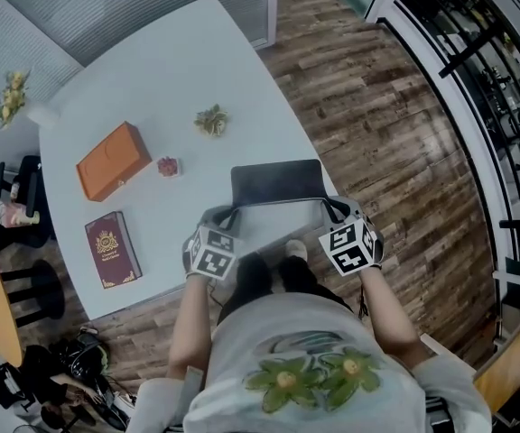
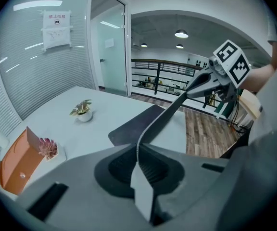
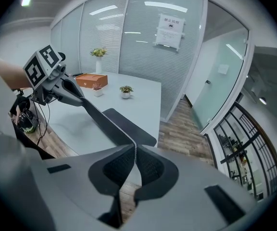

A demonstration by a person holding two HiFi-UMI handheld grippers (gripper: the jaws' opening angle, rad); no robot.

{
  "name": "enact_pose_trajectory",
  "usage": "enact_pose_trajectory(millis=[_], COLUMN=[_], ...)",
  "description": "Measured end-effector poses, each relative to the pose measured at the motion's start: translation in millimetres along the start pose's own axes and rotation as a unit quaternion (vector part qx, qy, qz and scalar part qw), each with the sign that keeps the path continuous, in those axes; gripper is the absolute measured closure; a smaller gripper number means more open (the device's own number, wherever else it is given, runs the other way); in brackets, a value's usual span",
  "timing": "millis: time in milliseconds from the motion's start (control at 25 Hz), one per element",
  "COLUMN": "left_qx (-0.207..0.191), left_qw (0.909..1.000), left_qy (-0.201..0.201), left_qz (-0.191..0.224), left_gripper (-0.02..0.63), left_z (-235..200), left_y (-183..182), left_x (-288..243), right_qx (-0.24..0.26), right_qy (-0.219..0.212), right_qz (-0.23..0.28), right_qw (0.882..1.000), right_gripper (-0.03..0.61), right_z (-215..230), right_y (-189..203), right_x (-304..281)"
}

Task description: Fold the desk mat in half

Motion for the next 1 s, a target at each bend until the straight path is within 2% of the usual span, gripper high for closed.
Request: enact_pose_trajectory(millis=[120,1000], left_qx=[0.011,0.015], left_qw=[0.9999,0.9987], left_qy=[0.002,-0.005], left_qz=[0.008,0.048], left_gripper=[0.594,0.594], left_z=[-4.5,-32.6], left_y=[-5.6,-34.9], left_x=[-0.7,-8.5], right_qx=[-0.004,-0.031], right_qy=[0.006,0.032], right_qz=[0.003,0.019], right_qw=[1.0,0.999], right_gripper=[0.549,0.549], right_z=[3.3,22.4], right_y=[-3.1,-25.9], right_x=[0.4,-3.9])
Point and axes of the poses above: the fingertips, and each gripper's own axes: x backward along the fingers, z to its right, y out of its underside, the point moved 9 cm from there along x, backward along the fingers, and after that the axes turned 6 degrees about -y, right-handed, at the moved point
